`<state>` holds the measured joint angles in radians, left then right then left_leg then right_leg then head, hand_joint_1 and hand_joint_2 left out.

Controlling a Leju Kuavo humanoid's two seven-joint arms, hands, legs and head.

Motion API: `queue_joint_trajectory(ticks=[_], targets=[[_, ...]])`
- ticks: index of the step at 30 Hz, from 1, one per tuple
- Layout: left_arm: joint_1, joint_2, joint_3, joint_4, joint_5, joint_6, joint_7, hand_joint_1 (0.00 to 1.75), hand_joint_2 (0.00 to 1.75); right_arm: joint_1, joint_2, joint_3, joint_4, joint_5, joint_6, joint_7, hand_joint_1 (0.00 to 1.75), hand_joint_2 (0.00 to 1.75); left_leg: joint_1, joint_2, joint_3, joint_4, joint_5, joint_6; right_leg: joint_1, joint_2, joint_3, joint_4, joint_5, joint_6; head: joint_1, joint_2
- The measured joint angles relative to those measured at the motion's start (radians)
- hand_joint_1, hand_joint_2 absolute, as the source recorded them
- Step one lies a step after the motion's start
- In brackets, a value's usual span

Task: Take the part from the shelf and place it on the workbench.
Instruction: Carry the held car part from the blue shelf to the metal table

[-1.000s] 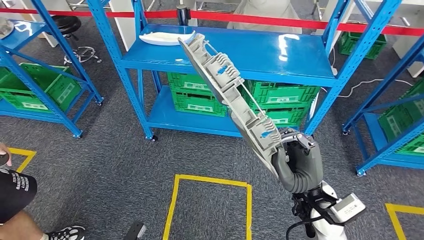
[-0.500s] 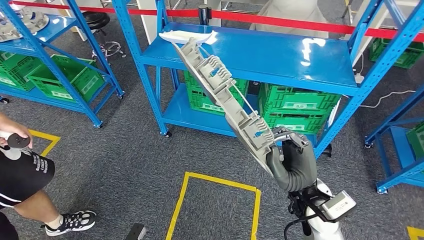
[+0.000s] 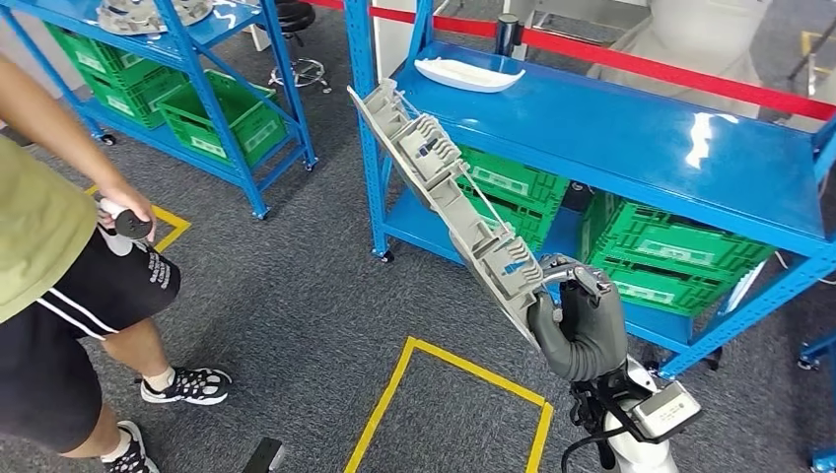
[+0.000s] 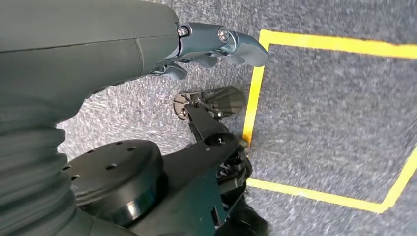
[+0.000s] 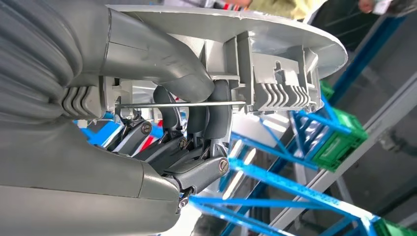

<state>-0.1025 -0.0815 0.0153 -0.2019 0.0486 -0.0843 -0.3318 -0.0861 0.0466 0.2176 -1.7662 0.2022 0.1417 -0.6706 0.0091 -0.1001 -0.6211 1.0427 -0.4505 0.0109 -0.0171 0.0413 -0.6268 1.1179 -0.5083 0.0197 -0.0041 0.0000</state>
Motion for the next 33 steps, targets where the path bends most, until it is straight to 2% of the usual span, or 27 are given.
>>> queue_joint_trajectory(ticks=[1,2,3,4,5,6,7,9,10,11,12,13,14,15,17,18,20,21,22,24,25,26,27,28,29,31,33], targets=[[-0.001,0.0,0.0,0.0,-0.002,0.0,0.0,0.0,1.75,0.0,0.0,0.0,0.0,0.0,-0.002,-0.001,1.75,1.75,0.0,-0.012,-0.003,0.002,0.0,-0.006,0.0,0.018,0.019,-0.045,0.016,-0.003,0.001,0.0],[0.0,-0.001,0.0,0.0,-0.003,0.0,0.0,0.0,1.75,0.0,0.0,0.001,0.0,0.0,-0.003,-0.002,1.75,1.75,0.001,-0.023,-0.006,0.002,0.001,-0.012,0.0,0.031,0.028,-0.068,0.019,-0.006,0.001,0.0],[0.0,-0.001,0.0,0.0,-0.004,0.0,0.001,0.0,1.75,0.001,-0.001,0.001,0.0,0.0,-0.004,-0.002,1.75,1.75,0.002,-0.033,-0.009,0.0,0.004,-0.021,0.003,0.03,0.029,-0.072,0.017,-0.01,0.001,0.0],[0.002,0.0,0.0,0.0,-0.004,0.0,0.001,0.0,1.75,0.001,-0.001,0.002,0.0,0.0,-0.005,-0.002,1.75,1.75,0.005,-0.044,-0.012,-0.004,0.006,-0.029,0.003,0.018,0.031,-0.074,0.019,-0.016,0.001,0.0],[0.004,0.001,0.0,0.0,-0.004,0.0,0.001,0.0,1.75,0.001,-0.001,0.003,0.0,0.0,-0.006,-0.001,1.75,1.75,0.005,-0.04,-0.014,-0.002,0.005,-0.035,0.002,0.007,0.036,-0.079,0.021,-0.023,0.001,0.0],[0.006,0.001,0.0,0.0,-0.005,0.0,0.002,0.0,1.75,0.001,-0.001,0.004,0.0,0.0,-0.006,-0.002,1.75,1.75,0.003,-0.022,-0.021,0.01,-0.003,-0.04,0.0,-0.006,0.041,-0.084,0.023,-0.031,-0.002,0.0],[0.007,0.002,0.0,0.0,-0.005,0.0,0.002,0.0,1.75,0.001,-0.001,0.005,0.0,0.0,-0.006,-0.002,1.75,1.75,0.001,0.008,-0.036,0.042,-0.022,-0.044,-0.002,-0.02,0.046,-0.089,0.025,-0.037,-0.006,0.0],[0.006,0.001,0.0,0.0,-0.005,0.001,0.002,0.0,1.75,0.001,-0.001,0.006,0.0,-0.001,-0.006,-0.003,1.75,1.75,0.001,0.07,-0.092,0.158,-0.081,-0.05,0.0,-0.047,0.05,-0.092,0.023,-0.046,-0.013,0.0],[0.006,0.001,0.0,0.0,-0.005,0.001,0.001,0.0,1.75,0.002,-0.001,0.006,0.0,-0.001,-0.006,-0.003,1.75,1.75,0.002,0.084,-0.123,0.221,-0.107,-0.053,0.001,-0.061,0.051,-0.091,0.021,-0.047,-0.014,0.0],[0.007,0.001,0.0,0.0,-0.005,0.001,0.0,0.0,1.75,0.002,-0.001,0.007,0.0,-0.001,-0.006,-0.003,1.75,1.75,0.004,0.09,-0.143,0.261,-0.117,-0.056,0.002,-0.075,0.051,-0.091,0.02,-0.047,-0.014,0.0],[0.008,0.001,0.0,0.0,-0.005,0.001,0.0,0.0,1.75,0.002,-0.001,0.008,0.0,-0.001,-0.005,-0.003,1.75,1.75,0.006,0.093,-0.144,0.265,-0.109,-0.058,0.002,-0.089,0.053,-0.091,0.018,-0.046,-0.014,0.0],[0.01,0.002,0.0,0.0,-0.005,0.002,0.0,0.0,1.75,0.002,-0.001,0.01,0.0,-0.001,-0.004,-0.003,1.75,1.75,0.007,0.099,-0.123,0.229,-0.084,-0.058,0.002,-0.102,0.055,-0.09,0.015,-0.044,-0.015,0.0],[0.011,0.003,0.0,0.0,-0.005,0.002,-0.001,0.0,1.75,0.001,-0.001,0.012,0.0,-0.001,-0.003,-0.003,1.75,1.75,0.007,0.115,-0.086,0.163,-0.051,-0.058,0.002,-0.115,0.058,-0.089,0.012,-0.041,-0.016,0.0],[0.01,0.003,0.0,0.0,-0.005,0.002,-0.001,0.0,1.75,0.001,-0.001,0.013,0.0,-0.001,-0.003,-0.003,1.75,1.75,0.004,0.14,-0.048,0.094,-0.027,-0.054,0.005,-0.126,0.061,-0.087,0.008,-0.036,-0.017,0.0],[0.009,0.003,0.0,0.0,-0.005,0.002,-0.002,0.0,1.75,-0.001,-0.001,0.014,0.0,-0.001,-0.003,-0.003,1.75,1.75,0.001,0.174,-0.005,0.012,-0.005,-0.039,0.012,-0.146,0.066,-0.083,0.0,-0.025,-0.015,0.0],[0.009,0.002,0.0,0.0,-0.005,0.002,-0.003,0.0,1.75,-0.002,-0.001,0.014,0.0,-0.001,-0.003,-0.003,1.75,1.75,-0.002,0.175,-0.003,0.004,-0.007,-0.031,0.015,-0.156,0.069,-0.084,-0.003,-0.019,-0.014,0.0],[0.013,0.002,0.0,0.0,-0.006,0.004,-0.003,0.0,1.75,-0.005,-0.001,0.016,0.0,-0.001,-0.003,-0.003,1.75,1.75,0.0,0.148,-0.006,0.002,-0.003,-0.017,0.014,-0.172,0.075,-0.086,-0.007,-0.007,-0.011,0.0],[0.014,0.003,0.0,0.0,-0.006,0.006,-0.003,0.0,1.75,-0.006,-0.001,0.016,0.0,-0.001,-0.003,-0.003,1.75,1.75,0.002,0.136,-0.005,-0.001,-0.002,-0.011,0.011,-0.159,0.074,-0.078,-0.016,-0.001,-0.01,0.0],[0.014,0.003,0.0,0.0,-0.006,0.009,-0.002,0.0,1.75,-0.008,-0.001,0.016,0.0,-0.002,-0.003,-0.003,1.75,1.75,0.005,0.123,-0.004,-0.003,0.001,-0.005,0.008,-0.133,0.064,-0.051,-0.034,0.005,-0.008,0.0],[0.014,0.003,0.0,0.0,-0.007,0.012,-0.002,0.0,1.75,-0.009,-0.003,0.017,0.0,-0.005,-0.002,-0.004,1.75,1.75,0.007,0.098,-0.004,-0.005,0.003,0.003,0.003,-0.069,0.011,0.064,-0.094,0.011,-0.002,0.0],[0.014,0.002,0.0,0.0,-0.008,0.013,-0.001,0.0,1.75,-0.007,-0.004,0.017,0.001,-0.007,-0.002,-0.005,1.75,1.75,0.006,0.084,-0.004,-0.005,0.003,0.005,0.003,-0.053,-0.025,0.133,-0.121,0.011,0.0,0.0],[0.015,0.001,0.0,0.0,-0.01,0.013,-0.001,0.0,1.75,-0.004,-0.005,0.017,0.002,-0.009,-0.001,-0.006,1.75,1.75,0.006,0.069,-0.004,-0.005,0.003,0.006,0.003,-0.046,-0.053,0.182,-0.133,0.012,0.001,0.0],[0.016,0.0,0.0,0.001,-0.011,0.013,-0.002,0.0,1.75,0.0,-0.006,0.017,0.003,-0.01,-0.001,-0.008,1.75,1.75,0.005,0.053,-0.004,-0.004,0.003,0.006,0.004,-0.043,-0.066,0.198,-0.125,0.01,0.002,0.0],[0.018,0.0,0.0,0.001,-0.013,0.013,-0.002,0.0,1.75,0.004,-0.007,0.017,0.004,-0.01,-0.002,-0.01,1.75,1.75,0.005,0.037,-0.004,-0.003,0.004,0.006,0.003,-0.04,-0.059,0.171,-0.097,0.008,0.003,0.0],[0.019,0.0,0.0,0.001,-0.015,0.014,-0.003,0.0,1.75,0.007,-0.008,0.017,0.004,-0.01,-0.002,-0.014,1.75,1.75,0.005,0.021,-0.004,-0.001,0.004,0.005,0.003,-0.032,-0.035,0.111,-0.057,0.004,0.004,0.0],[0.018,0.0,0.0,0.001,-0.015,0.016,-0.004,0.0,1.75,0.009,-0.008,0.017,0.004,-0.01,-0.003,-0.02,1.75,1.75,0.004,-0.007,-0.007,0.002,0.005,-0.002,0.002,0.007,0.021,-0.021,0.0,-0.004,0.005,0.0],[0.018,-0.001,0.0,0.001,-0.015,0.018,-0.004,0.0,1.75,0.01,-0.008,0.017,0.004,-0.01,-0.003,-0.022,1.75,1.75,0.005,-0.027,-0.013,0.002,0.009,-0.015,0.005,0.026,0.042,-0.074,0.01,-0.008,0.006,0.0]])
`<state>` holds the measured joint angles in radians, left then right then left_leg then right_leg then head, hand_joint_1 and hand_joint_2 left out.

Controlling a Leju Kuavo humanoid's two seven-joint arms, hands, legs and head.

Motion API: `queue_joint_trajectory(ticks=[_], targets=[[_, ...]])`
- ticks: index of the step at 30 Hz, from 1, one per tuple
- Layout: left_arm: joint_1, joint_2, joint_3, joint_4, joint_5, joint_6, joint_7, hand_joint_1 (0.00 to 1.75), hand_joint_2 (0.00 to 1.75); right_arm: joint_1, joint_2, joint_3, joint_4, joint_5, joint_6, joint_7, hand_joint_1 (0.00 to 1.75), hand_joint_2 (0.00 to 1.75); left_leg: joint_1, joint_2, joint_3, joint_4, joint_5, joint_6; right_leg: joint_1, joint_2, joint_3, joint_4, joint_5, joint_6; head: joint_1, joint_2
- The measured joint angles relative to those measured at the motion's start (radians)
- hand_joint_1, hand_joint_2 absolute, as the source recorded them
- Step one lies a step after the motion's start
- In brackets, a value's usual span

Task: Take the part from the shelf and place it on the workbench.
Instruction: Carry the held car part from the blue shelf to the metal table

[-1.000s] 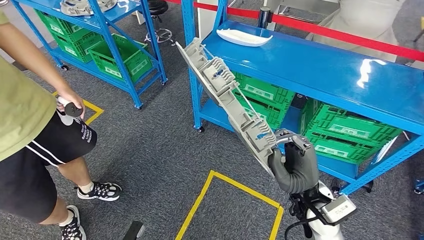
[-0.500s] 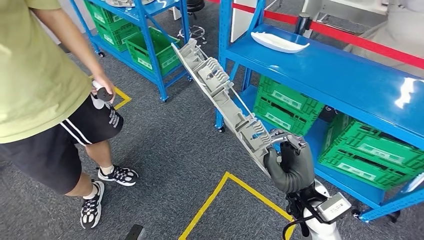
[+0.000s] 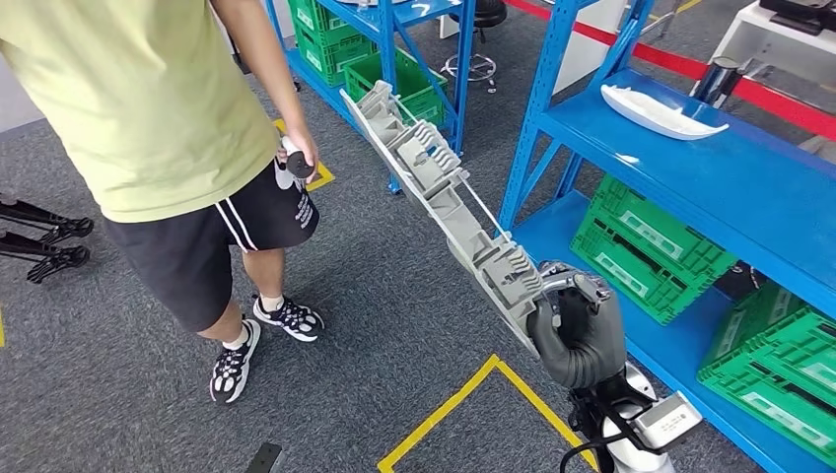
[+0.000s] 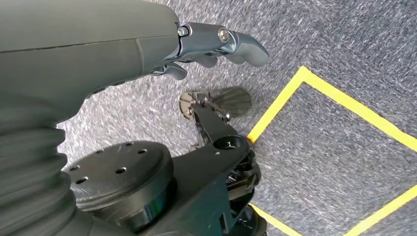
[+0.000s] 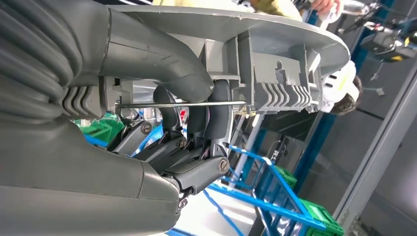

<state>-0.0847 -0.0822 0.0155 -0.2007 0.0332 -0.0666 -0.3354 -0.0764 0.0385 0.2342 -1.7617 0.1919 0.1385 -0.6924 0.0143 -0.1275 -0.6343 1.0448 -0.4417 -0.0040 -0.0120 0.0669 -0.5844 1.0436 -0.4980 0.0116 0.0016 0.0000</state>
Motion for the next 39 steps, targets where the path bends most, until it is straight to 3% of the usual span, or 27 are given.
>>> queue_joint_trajectory(ticks=[2,3,5,6,8,9,10,12,14,15,17,18,20,22,23,24,25,26,27,29,30,32,33,35,37,39], targets=[[0.002,0.0,0.0,0.0,0.0,0.002,0.001,0.0,1.75,0.0,0.0,0.0,0.0,0.0,0.0,0.001,1.75,1.75,0.003,-0.016,-0.005,-0.004,0.005,-0.015,0.002,-0.021,0.003,-0.006,0.005,-0.009,0.0,0.0],[0.003,0.0,0.0,0.0,0.0,0.002,0.001,0.0,1.75,-0.001,0.0,0.0,0.0,0.0,0.0,0.001,1.75,1.75,0.002,-0.005,-0.009,0.001,0.002,-0.02,0.001,-0.032,0.007,-0.011,0.008,-0.016,0.0,0.0],[0.002,0.0,0.0,0.001,0.0,0.003,0.001,0.0,1.75,-0.003,0.0,0.0,0.0,0.0,0.0,0.002,1.75,1.75,-0.001,0.049,-0.038,0.059,-0.032,-0.026,-0.003,-0.058,0.014,-0.021,0.013,-0.03,-0.006,0.0],[0.0,0.0,0.0,0.001,0.0,0.004,0.002,0.0,1.75,-0.004,0.0,0.0,0.0,0.001,0.0,0.002,1.75,1.75,-0.003,0.082,-0.065,0.118,-0.064,-0.028,-0.001,-0.071,0.015,-0.021,0.013,-0.034,-0.009,0.0],[-0.002,-0.001,0.0,0.001,0.0,0.004,0.003,0.0,1.75,-0.004,0.0,-0.001,0.0,0.002,0.001,0.003,1.75,1.75,-0.001,0.111,-0.122,0.238,-0.115,-0.032,0.002,-0.1,0.015,-0.02,0.011,-0.037,-0.011,0.0],[-0.001,-0.001,0.0,0.001,0.0,0.004,0.003,0.0,1.75,-0.003,0.0,-0.001,0.0,0.004,0.001,0.004,1.75,1.75,0.0,0.117,-0.133,0.264,-0.119,-0.034,0.002,-0.113,0.015,-0.02,0.01,-0.036,-0.012,0.0],[0.0,-0.001,0.0,0.002,0.0,0.004,0.003,0.0,1.75,-0.003,0.0,-0.001,0.0,0.006,0.001,0.004,1.75,1.75,0.002,0.122,-0.123,0.25,-0.105,-0.035,0.002,-0.126,0.015,-0.02,0.009,-0.035,-0.012,0.0],[0.001,0.0,0.0,0.002,0.0,0.004,0.004,0.0,1.75,-0.003,0.0,-0.001,0.0,0.01,0.003,0.004,1.75,1.75,0.003,0.151,-0.054,0.128,-0.052,-0.035,0.002,-0.15,0.017,-0.015,0.004,-0.027,-0.013,0.0],[-0.001,-0.004,0.001,0.002,0.001,0.003,0.003,0.0,1.75,-0.003,0.0,-0.001,0.0,0.014,0.004,0.004,1.75,1.75,0.002,0.19,0.003,0.024,-0.023,-0.026,0.007,-0.171,0.02,-0.009,-0.005,-0.015,-0.013,0.0],[-0.001,-0.005,0.002,0.002,0.002,0.003,0.002,0.0,1.75,-0.003,0.0,-0.001,0.0,0.016,0.004,0.004,1.75,1.75,0.0,0.199,0.011,0.006,-0.022,-0.019,0.01,-0.18,0.022,-0.008,-0.008,-0.008,-0.012,0.0],[0.001,-0.007,0.005,0.002,0.003,0.001,0.001,0.0,1.75,-0.003,0.0,0.0,0.0,0.02,0.004,0.003,1.75,1.75,-0.002,0.178,0.008,0.007,-0.02,-0.004,0.01,-0.2,0.028,-0.011,-0.011,0.004,-0.009,0.0],[0.003,-0.007,0.006,0.002,0.003,0.001,0.0,0.0,1.75,-0.003,0.0,0.0,0.0,0.021,0.004,0.003,1.75,1.75,-0.001,0.166,0.008,0.005,-0.018,0.002,0.008,-0.195,0.03,-0.008,-0.016,0.01,-0.008,0.0],[0.004,-0.008,0.007,0.003,0.004,0.0,0.0,0.0,1.75,-0.003,0.0,0.0,0.0,0.022,0.004,0.002,1.75,1.75,0.002,0.141,0.009,0.001,-0.013,0.014,0.001,-0.146,0.012,0.044,-0.054,0.02,-0.005,0.0],[0.003,-0.01,0.008,0.003,0.004,0.0,0.0,0.0,1.75,-0.003,0.0,0.0,0.0,0.022,0.004,0.001,1.75,1.75,0.002,0.116,0.007,0.0,-0.01,0.02,-0.002,-0.087,-0.047,0.17,-0.12,0.023,-0.001,0.0],[0.003,-0.011,0.008,0.003,0.005,-0.001,0.0,0.0,1.75,-0.002,-0.001,0.0,0.001,0.022,0.004,0.001,1.75,1.75,0.001,0.102,0.005,0.0,-0.01,0.022,-0.001,-0.076,-0.079,0.233,-0.144,0.023,0.001,0.0],[0.003,-0.012,0.008,0.003,0.005,-0.001,0.0,0.0,1.75,0.0,-0.001,0.0,0.002,0.022,0.004,0.001,1.75,1.75,0.0,0.087,0.004,0.001,-0.009,0.023,0.0,-0.071,-0.1,0.27,-0.15,0.021,0.002,0.0],[0.004,-0.012,0.008,0.004,0.005,-0.001,0.0,0.0,1.75,0.002,-0.002,0.0,0.002,0.022,0.003,0.002,1.75,1.75,-0.001,0.071,0.003,0.001,-0.008,0.023,0.0,-0.068,-0.104,0.268,-0.135,0.018,0.002,0.0],[0.005,-0.012,0.008,0.004,0.005,-0.001,0.0,0.0,1.75,0.004,-0.002,0.0,0.003,0.022,0.002,0.002,1.75,1.75,-0.001,0.055,0.004,0.002,-0.008,0.022,0.001,-0.063,-0.087,0.226,-0.102,0.013,0.003,0.0],[0.005,-0.012,0.008,0.004,0.004,-0.002,0.001,0.0,1.75,0.004,-0.002,0.0,0.003,0.022,0.002,0.001,1.75,1.75,-0.001,0.039,0.004,0.003,-0.007,0.021,0.002,-0.049,-0.056,0.155,-0.06,0.008,0.003,0.0],[0.004,-0.014,0.008,0.004,0.004,-0.002,0.0,0.0,1.75,0.003,-0.003,0.0,0.003,0.022,0.0,0.001,1.75,1.75,-0.002,0.013,0.001,0.004,-0.003,0.013,0.003,-0.013,0.0,0.032,-0.013,0.0,0.004,0.0],[0.003,-0.014,0.008,0.004,0.004,-0.003,0.0,0.0,1.75,0.003,-0.003,0.0,0.003,0.022,0.0,0.0,1.75,1.75,-0.001,0.003,-0.001,0.003,-0.001,0.007,0.004,-0.003,0.012,0.003,-0.006,-0.003,0.005,0.0],[0.005,-0.015,0.008,0.004,0.004,-0.004,0.0,0.0,1.75,0.002,-0.003,0.0,0.003,0.022,0.0,0.0,1.75,1.75,0.002,-0.017,-0.006,-0.003,0.006,-0.008,0.008,-0.013,0.015,-0.009,-0.005,-0.008,0.006,0.0],[0.007,-0.015,0.009,0.004,0.004,-0.005,0.0,0.0,1.75,0.001,-0.003,0.0,0.003,0.022,0.0,0.0,1.75,1.75,0.003,-0.014,-0.009,-0.003,0.007,-0.013,0.008,-0.025,0.018,-0.014,-0.001,-0.014,0.006,0.0],[0.008,-0.014,0.01,0.004,0.002,-0.005,0.001,0.0,1.75,0.001,-0.003,-0.001,0.003,0.022,0.0,-0.001,1.75,1.75,-0.001,0.036,-0.028,0.033,-0.016,-0.02,0.005,-0.049,0.025,-0.025,0.006,-0.028,0.001,0.0],[0.005,-0.014,0.012,0.004,-0.001,-0.005,0.001,0.0,1.75,0.002,-0.003,-0.002,0.002,0.021,-0.001,-0.001,1.75,1.75,-0.003,0.099,-0.08,0.146,-0.079,-0.025,0.006,-0.076,0.027,-0.029,0.008,-0.037,-0.004,0.0],[0.004,-0.014,0.014,0.004,-0.006,-0.006,0.003,0.0,1.75,0.005,-0.003,-0.002,0.002,0.022,-0.002,-0.001,1.75,1.75,-0.001,0.116,-0.13,0.26,-0.124,-0.032,0.007,-0.105,0.027,-0.028,0.006,-0.038,-0.005,0.0]])
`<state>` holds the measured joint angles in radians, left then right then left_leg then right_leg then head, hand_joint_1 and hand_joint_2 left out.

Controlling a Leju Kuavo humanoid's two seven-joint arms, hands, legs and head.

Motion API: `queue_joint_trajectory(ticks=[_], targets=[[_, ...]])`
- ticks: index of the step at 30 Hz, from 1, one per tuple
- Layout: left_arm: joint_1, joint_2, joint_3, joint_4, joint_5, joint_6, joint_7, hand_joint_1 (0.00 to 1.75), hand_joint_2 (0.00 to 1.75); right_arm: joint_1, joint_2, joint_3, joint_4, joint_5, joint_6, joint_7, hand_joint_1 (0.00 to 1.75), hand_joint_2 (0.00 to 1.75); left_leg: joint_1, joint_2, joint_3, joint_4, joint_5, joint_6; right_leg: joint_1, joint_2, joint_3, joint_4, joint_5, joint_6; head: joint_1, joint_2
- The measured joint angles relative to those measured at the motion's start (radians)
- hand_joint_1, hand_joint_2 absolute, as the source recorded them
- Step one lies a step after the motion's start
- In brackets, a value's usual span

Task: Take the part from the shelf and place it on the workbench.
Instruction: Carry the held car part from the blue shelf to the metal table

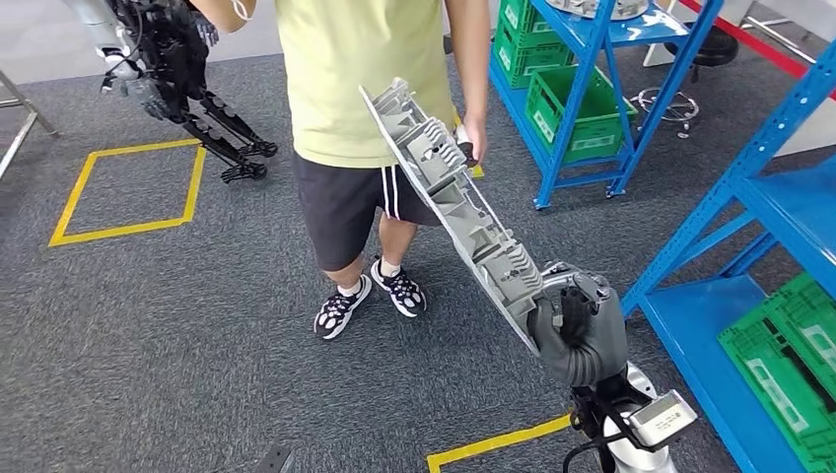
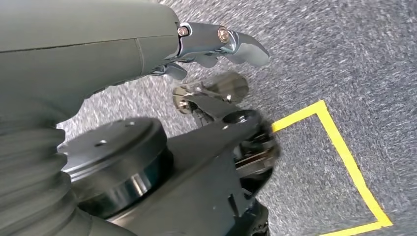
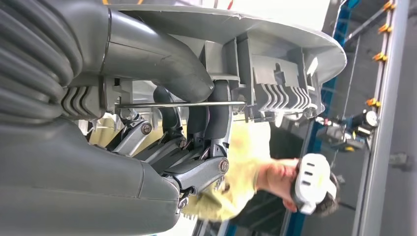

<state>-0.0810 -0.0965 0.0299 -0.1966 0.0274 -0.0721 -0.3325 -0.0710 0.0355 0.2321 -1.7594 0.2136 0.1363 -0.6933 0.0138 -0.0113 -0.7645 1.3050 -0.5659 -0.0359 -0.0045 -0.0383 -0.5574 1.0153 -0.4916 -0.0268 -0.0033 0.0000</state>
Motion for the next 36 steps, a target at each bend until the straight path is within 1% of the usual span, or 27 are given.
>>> queue_joint_trajectory(ticks=[1,2,3,4,6,7,9,10,11,13,14,15,16,17,18,20,22,24,25,27,29,30,31,32,33,34,36], targets=[[0.001,0.0,0.0,0.0,-0.002,0.0,0.001,0.0,1.75,0.002,0.0,0.0,0.0,0.0,-0.001,0.0,1.75,1.75,0.001,0.003,-0.003,0.012,0.003,-0.003,0.0,-0.014,0.0,0.0,-0.001,0.001,0.0,0.0],[0.002,0.001,0.0,0.0,-0.004,0.0,0.002,0.0,1.75,0.003,0.0,0.0,0.0,0.001,-0.001,0.0,1.75,1.75,0.003,0.009,0.016,-0.017,0.023,-0.004,0.0,-0.027,0.001,0.001,-0.002,0.002,0.0,0.0],[0.002,0.002,0.0,0.0,-0.005,0.0,0.003,0.0,1.75,0.004,0.0,0.0,0.0,0.001,-0.001,0.0,1.75,1.75,0.004,0.021,0.053,-0.082,0.054,-0.006,-0.001,-0.039,0.002,0.003,-0.005,0.006,-0.001,0.0],[0.001,0.002,0.0,0.0,-0.005,0.0,0.004,0.0,1.75,0.004,0.0,0.0,0.0,0.002,-0.001,0.0,1.75,1.75,0.002,0.046,0.092,-0.152,0.076,-0.003,0.0,-0.05,0.003,0.007,-0.008,0.01,-0.001,0.0],[-0.002,0.002,0.0,0.0,-0.006,0.0,0.004,0.0,1.75,0.005,0.0,0.0,-0.001,0.003,-0.001,0.0,1.75,1.75,-0.001,0.081,0.141,-0.243,0.1,0.011,0.005,-0.07,0.005,0.014,-0.016,0.023,-0.001,0.0],[-0.003,0.002,0.001,0.0,-0.006,0.0,0.004,0.0,1.75,0.005,0.0,0.0,-0.002,0.003,-0.001,0.0,1.75,1.75,-0.003,0.086,0.144,-0.252,0.099,0.019,0.008,-0.08,0.006,0.016,-0.019,0.029,0.0,0.0],[-0.002,0.003,0.001,0.0,-0.006,0.0,0.005,0.0,1.75,0.006,0.0,0.0,-0.005,0.003,-0.002,0.0,1.75,1.75,-0.004,0.06,0.14,-0.254,0.104,0.033,0.007,-0.097,0.01,0.015,-0.022,0.041,0.002,0.0],[-0.002,0.004,0.001,0.0,-0.006,0.0,0.006,0.0,1.75,0.005,0.0,0.0,-0.006,0.004,-0.002,0.0,1.75,1.75,-0.003,0.048,0.14,-0.256,0.106,0.039,0.003,-0.087,0.009,0.021,-0.03,0.047,0.003,0.0],[-0.003,0.004,0.001,0.0,-0.007,0.0,0.007,0.0,1.75,0.006,0.0,0.0,-0.007,0.004,-0.002,0.0,1.75,1.75,-0.001,0.035,0.14,-0.258,0.109,0.045,0.0,-0.063,0.002,0.044,-0.048,0.053,0.004,0.0],[-0.006,0.005,0.001,0.0,-0.011,0.0,0.009,0.0,1.75,0.008,-0.001,0.0,-0.008,0.005,-0.003,-0.001,1.75,1.75,0.001,0.01,0.138,-0.26,0.113,0.054,-0.005,0.003,-0.045,0.151,-0.109,0.059,0.008,0.0],[-0.008,0.004,0.001,0.0,-0.013,0.0,0.01,0.0,1.75,0.011,-0.002,0.0,-0.009,0.005,-0.003,-0.001,1.75,1.75,0.0,-0.003,0.135,-0.26,0.115,0.056,-0.004,0.023,-0.08,0.219,-0.139,0.06,0.009,0.0],[-0.009,0.004,0.001,0.0,-0.015,0.0,0.011,0.0,1.75,0.014,-0.003,0.0,-0.009,0.006,-0.003,-0.001,1.75,1.75,-0.001,-0.018,0.134,-0.26,0.116,0.058,-0.004,0.032,-0.109,0.274,-0.157,0.059,0.01,0.0],[-0.009,0.004,0.001,0.0,-0.016,0.0,0.014,0.0,1.75,0.017,-0.003,-0.001,-0.009,0.007,-0.003,0.0,1.75,1.75,-0.002,-0.033,0.132,-0.259,0.117,0.058,-0.004,0.035,-0.123,0.297,-0.155,0.057,0.01,0.0],[-0.009,0.005,0.001,0.0,-0.018,0.0,0.016,0.0,1.75,0.019,-0.003,-0.001,-0.009,0.01,-0.004,0.001,1.75,1.75,-0.002,-0.049,0.131,-0.259,0.118,0.057,-0.003,0.039,-0.118,0.28,-0.134,0.054,0.01,0.0],[-0.009,0.005,0.001,0.0,-0.019,0.0,0.017,0.0,1.75,0.021,-0.003,-0.001,-0.009,0.012,-0.006,0.001,1.75,1.75,-0.003,-0.064,0.131,-0.258,0.12,0.056,-0.003,0.047,-0.093,0.225,-0.098,0.049,0.011,0.0],[-0.009,0.002,0.001,0.0,-0.022,-0.001,0.019,0.0,1.75,0.025,-0.004,-0.001,-0.012,0.017,-0.012,0.001,1.75,1.75,-0.002,-0.092,0.129,-0.257,0.124,0.049,-0.003,0.092,-0.027,0.085,-0.037,0.041,0.011,0.0],[-0.009,0.0,0.001,0.0,-0.023,-0.001,0.019,0.0,1.75,0.032,-0.004,-0.002,-0.018,0.019,-0.018,0.0,1.75,1.75,0.001,-0.114,0.124,-0.259,0.13,0.037,0.002,0.121,0.002,0.018,-0.021,0.037,0.012,0.0],[-0.006,0.0,0.001,0.0,-0.024,-0.001,0.019,0.0,1.75,0.037,-0.005,-0.002,-0.023,0.02,-0.021,0.0,1.75,1.75,0.004,-0.134,0.118,-0.266,0.139,0.022,0.005,0.102,0.003,0.011,-0.015,0.029,0.013,0.0],[-0.005,-0.001,0.001,0.0,-0.024,-0.001,0.019,0.0,1.75,0.037,-0.006,-0.002,-0.023,0.02,-0.021,0.0,1.75,1.75,0.004,-0.128,0.114,-0.264,0.138,0.018,0.004,0.09,0.005,0.004,-0.01,0.022,0.013,0.0],[-0.006,0.0,0.001,0.0,-0.024,-0.001,0.02,0.0,1.75,0.036,-0.006,-0.002,-0.025,0.019,-0.021,0.0,1.75,1.75,-0.001,-0.076,0.087,-0.214,0.105,0.014,0.001,0.061,0.009,-0.01,0.001,0.009,0.008,0.0],[-0.009,0.0,0.001,0.0,-0.024,-0.001,0.021,0.0,1.75,0.037,-0.006,-0.003,-0.025,0.019,-0.021,-0.001,1.75,1.75,-0.004,-0.016,0.034,-0.09,0.036,0.011,0.003,0.031,0.01,-0.012,0.003,0.004,0.002,0.0],[-0.01,0.0,0.001,-0.001,-0.024,-0.001,0.021,0.0,1.75,0.038,-0.006,-0.003,-0.025,0.019,-0.021,0.0,1.75,1.75,-0.003,-0.005,0.009,-0.031,0.011,0.008,0.004,0.014,0.009,-0.011,0.002,0.003,0.001,0.0],[-0.01,0.0,0.001,0.0,-0.024,-0.001,0.021,0.0,1.75,0.038,-0.007,-0.003,-0.025,0.018,-0.021,0.0,1.75,1.75,-0.002,0.002,-0.002,0.003,0.002,0.005,0.004,-0.001,0.009,-0.011,0.002,0.003,0.001,0.0],[-0.009,0.0,0.001,0.0,-0.024,-0.001,0.021,0.0,1.75,0.038,-0.007,-0.003,-0.025,0.018,-0.021,0.0,1.75,1.75,0.0,0.006,0.005,-0.001,0.011,0.003,0.004,-0.016,0.009,-0.01,0.001,0.004,0.001,0.0],[-0.009,0.001,0.001,-0.001,-0.024,-0.001,0.021,0.0,1.75,0.038,-0.008,-0.003,-0.025,0.017,-0.021,0.001,1.75,1.75,0.001,0.013,0.033,-0.046,0.036,0.001,0.003,-0.03,0.009,-0.008,-0.001,0.006,0.0,0.0],[-0.01,0.002,0.001,-0.001,-0.024,-0.001,0.021,0.0,1.75,0.038,-0.008,-0.003,-0.025,0.015,-0.021,0.001,1.75,1.75,0.002,0.03,0.076,-0.119,0.065,0.0,0.002,-0.042,0.01,-0.005,-0.004,0.01,0.0,0.0],[-0.012,0.002,0.001,-0.002,-0.024,-0.001,0.021,0.0,1.75,0.037,-0.009,-0.003,-0.025,0.013,-0.023,0.0,1.75,1.75,-0.002,0.06,0.14,-0.233,0.098,0.009,0.005,-0.063,0.01,0.003,-0.013,0.022,0.0,0.0]])
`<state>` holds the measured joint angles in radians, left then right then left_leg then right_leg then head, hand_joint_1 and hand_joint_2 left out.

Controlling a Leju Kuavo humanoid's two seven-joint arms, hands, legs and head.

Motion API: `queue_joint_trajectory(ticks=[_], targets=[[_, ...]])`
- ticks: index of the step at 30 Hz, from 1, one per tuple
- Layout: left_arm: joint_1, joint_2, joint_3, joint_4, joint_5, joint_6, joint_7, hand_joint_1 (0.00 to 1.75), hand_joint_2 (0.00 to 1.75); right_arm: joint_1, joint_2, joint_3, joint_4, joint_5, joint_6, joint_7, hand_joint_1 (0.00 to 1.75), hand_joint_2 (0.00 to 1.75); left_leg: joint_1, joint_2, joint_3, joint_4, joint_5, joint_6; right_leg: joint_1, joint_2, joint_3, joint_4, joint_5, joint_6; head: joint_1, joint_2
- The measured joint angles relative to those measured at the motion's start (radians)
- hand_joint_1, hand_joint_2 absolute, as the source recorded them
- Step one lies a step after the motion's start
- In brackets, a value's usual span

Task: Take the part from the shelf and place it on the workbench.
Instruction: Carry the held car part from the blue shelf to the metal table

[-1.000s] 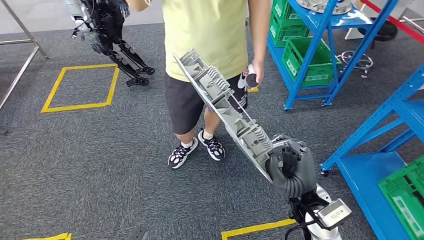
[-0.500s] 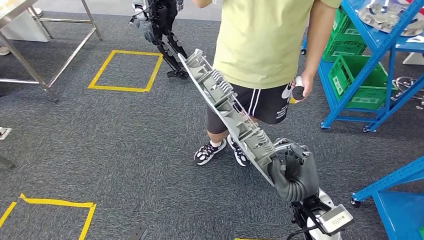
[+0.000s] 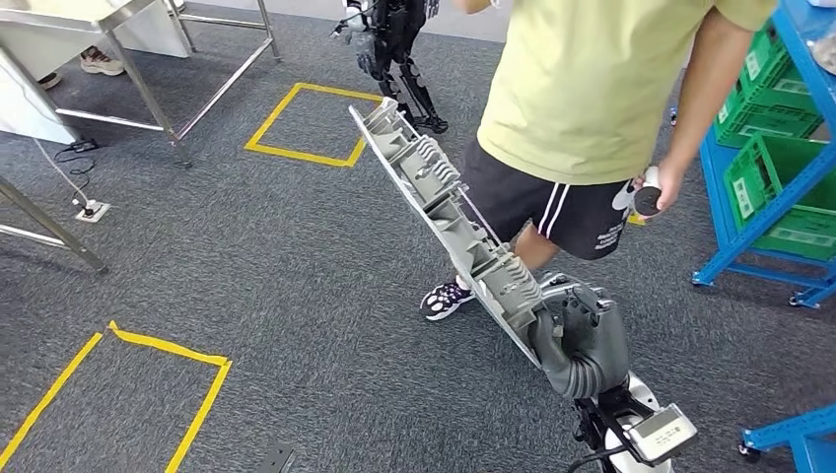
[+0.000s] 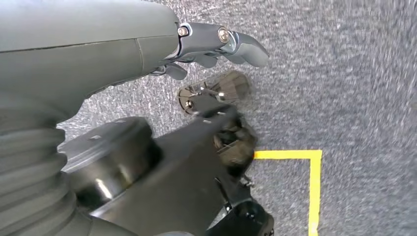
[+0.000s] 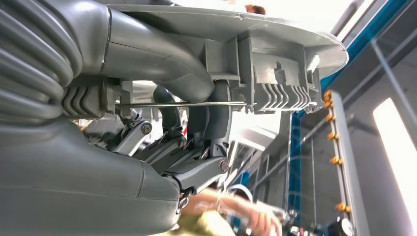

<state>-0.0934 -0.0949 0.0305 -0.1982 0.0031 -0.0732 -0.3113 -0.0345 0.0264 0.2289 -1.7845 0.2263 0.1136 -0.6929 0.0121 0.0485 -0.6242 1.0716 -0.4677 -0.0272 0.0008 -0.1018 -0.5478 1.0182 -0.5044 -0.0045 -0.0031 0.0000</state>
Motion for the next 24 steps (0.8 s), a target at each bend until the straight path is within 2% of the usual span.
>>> queue_joint_trajectory(ticks=[1,3,4,6,7,8,9,10,11,12,13,14,15,16,17,19,20,21,23,24], targets=[[0.0,0.0,0.0,0.0,0.0,0.0,0.0,0.0,1.75,-0.001,0.0,0.0,0.0,-0.001,-0.002,0.0,1.75,1.75,-0.003,0.006,0.013,-0.025,0.003,0.008,0.002,-0.009,0.001,0.003,-0.003,0.006,0.001,0.0],[0.002,0.001,0.0,0.0,0.0,0.0,-0.001,0.0,1.75,-0.001,-0.001,0.0,0.0,-0.003,-0.007,0.0,1.75,1.75,-0.006,-0.012,0.009,-0.026,0.003,0.023,0.003,-0.025,0.003,0.003,-0.005,0.016,0.004,0.0],[0.004,0.002,0.0,0.0,0.0,0.0,-0.001,0.0,1.75,-0.001,-0.001,0.0,0.0,-0.004,-0.01,-0.001,1.75,1.75,-0.005,-0.023,0.007,-0.027,0.005,0.029,0.0,-0.019,0.004,0.006,-0.009,0.023,0.004,0.0],[0.005,0.003,0.0,0.001,0.0,-0.001,-0.003,0.0,1.75,0.001,-0.002,0.001,0.0,-0.005,-0.014,-0.001,1.75,1.75,0.0,-0.043,0.006,-0.029,0.01,0.04,-0.006,0.03,-0.015,0.054,-0.044,0.034,0.006,0.0],[0.005,0.003,0.0,0.0,0.0,-0.002,-0.004,0.0,1.75,0.003,-0.004,0.001,0.0,-0.006,-0.016,-0.001,1.75,1.75,0.001,-0.053,0.005,-0.03,0.011,0.044,-0.008,0.063,-0.039,0.107,-0.075,0.038,0.007,0.0],[0.004,0.003,0.0,0.0,0.0,-0.003,-0.006,0.0,1.75,0.005,-0.006,0.001,0.0,-0.009,-0.019,-0.001,1.75,1.75,0.001,-0.064,0.004,-0.03,0.012,0.047,-0.009,0.085,-0.072,0.175,-0.109,0.04,0.008,0.0],[0.004,0.003,0.0,0.0,0.0,-0.004,-0.007,0.0,1.75,0.008,-0.008,0.001,0.0,-0.01,-0.022,-0.001,1.75,1.75,0.0,-0.076,0.003,-0.029,0.013,0.049,-0.008,0.094,-0.105,0.242,-0.135,0.04,0.009,0.0],[0.004,0.003,0.0,0.001,0.0,-0.005,-0.008,0.0,1.75,0.011,-0.01,0.001,0.0,-0.012,-0.025,-0.001,1.75,1.75,0.0,-0.09,0.002,-0.029,0.013,0.049,-0.008,0.098,-0.129,0.285,-0.145,0.038,0.01,0.0],[0.005,0.004,0.0,0.001,0.0,-0.006,-0.009,0.0,1.75,0.013,-0.011,0.002,0.0,-0.013,-0.028,-0.001,1.75,1.75,-0.001,-0.105,0.001,-0.029,0.014,0.049,-0.008,0.099,-0.136,0.293,-0.135,0.035,0.01,0.0],[0.005,0.004,0.0,0.001,0.001,-0.007,-0.009,0.0,1.75,0.015,-0.012,0.002,0.0,-0.013,-0.029,-0.001,1.75,1.75,-0.001,-0.12,0.001,-0.028,0.016,0.048,-0.008,0.104,-0.121,0.259,-0.107,0.031,0.01,0.0],[0.006,0.004,0.0,0.001,0.001,-0.007,-0.009,0.0,1.75,0.015,-0.013,0.002,0.0,-0.013,-0.03,-0.001,1.75,1.75,-0.001,-0.136,0.001,-0.028,0.017,0.046,-0.008,0.117,-0.089,0.191,-0.067,0.027,0.011,0.0],[0.005,0.003,0.0,0.001,0.001,-0.007,-0.009,0.0,1.75,0.014,-0.013,0.002,0.0,-0.013,-0.031,-0.001,1.75,1.75,0.0,-0.149,0.0,-0.028,0.02,0.043,-0.009,0.143,-0.054,0.117,-0.037,0.022,0.011,0.0],[0.005,0.002,0.001,0.001,0.001,-0.007,-0.009,0.0,1.75,0.013,-0.013,0.003,0.0,-0.013,-0.031,-0.001,1.75,1.75,0.0,-0.162,-0.001,-0.028,0.022,0.038,-0.008,0.164,-0.025,0.056,-0.014,0.019,0.011,0.0],[0.005,0.001,0.001,0.001,0.002,-0.007,-0.01,0.0,1.75,0.012,-0.013,0.003,0.0,-0.013,-0.031,-0.001,1.75,1.75,0.001,-0.172,-0.004,-0.028,0.026,0.032,-0.006,0.179,-0.009,0.019,-0.004,0.017,0.011,0.0],[0.006,0.001,0.001,0.001,0.002,-0.008,-0.01,0.0,1.75,0.012,-0.013,0.004,0.0,-0.013,-0.031,-0.001,1.75,1.75,0.003,-0.182,-0.007,-0.031,0.029,0.026,-0.003,0.183,-0.005,0.007,-0.004,0.015,0.012,0.0],[0.009,0.001,0.001,0.002,0.002,-0.008,-0.01,0.0,1.75,0.012,-0.014,0.005,0.0,-0.013,-0.032,-0.001,1.75,1.75,0.006,-0.198,-0.015,-0.034,0.037,0.012,-0.001,0.157,-0.004,0.0,0.004,0.005,0.013,0.0],[0.01,0.002,0.001,0.002,0.002,-0.007,-0.009,0.0,1.75,0.011,-0.014,0.006,0.0,-0.013,-0.033,-0.001,1.75,1.75,0.004,-0.184,-0.022,-0.024,0.032,0.007,-0.002,0.144,-0.002,-0.007,0.009,-0.003,0.012,0.0],[0.01,0.002,0.001,0.003,0.002,-0.007,-0.008,0.0,1.75,0.011,-0.014,0.006,0.0,-0.012,-0.034,-0.001,1.75,1.75,0.001,-0.156,-0.036,0.002,0.015,0.005,-0.004,0.129,-0.001,-0.014,0.014,-0.01,0.008,0.0],[0.009,0.003,0.001,0.003,0.002,-0.007,-0.006,0.0,1.75,0.011,-0.014,0.006,0.0,-0.012,-0.037,-0.001,1.75,1.75,-0.004,-0.085,-0.084,0.111,-0.052,0.002,-0.003,0.098,-0.001,-0.019,0.017,-0.02,0.001,0.0],[0.008,0.003,0.001,0.002,0.002,-0.006,-0.005,0.0,1.75,0.012,-0.014,0.006,0.0,-0.011,-0.039,-0.001,1.75,1.75,-0.003,-0.067,-0.112,0.177,-0.086,0.0,-0.002,0.081,-0.002,-0.018,0.017,-0.021,-0.002,0.0]])
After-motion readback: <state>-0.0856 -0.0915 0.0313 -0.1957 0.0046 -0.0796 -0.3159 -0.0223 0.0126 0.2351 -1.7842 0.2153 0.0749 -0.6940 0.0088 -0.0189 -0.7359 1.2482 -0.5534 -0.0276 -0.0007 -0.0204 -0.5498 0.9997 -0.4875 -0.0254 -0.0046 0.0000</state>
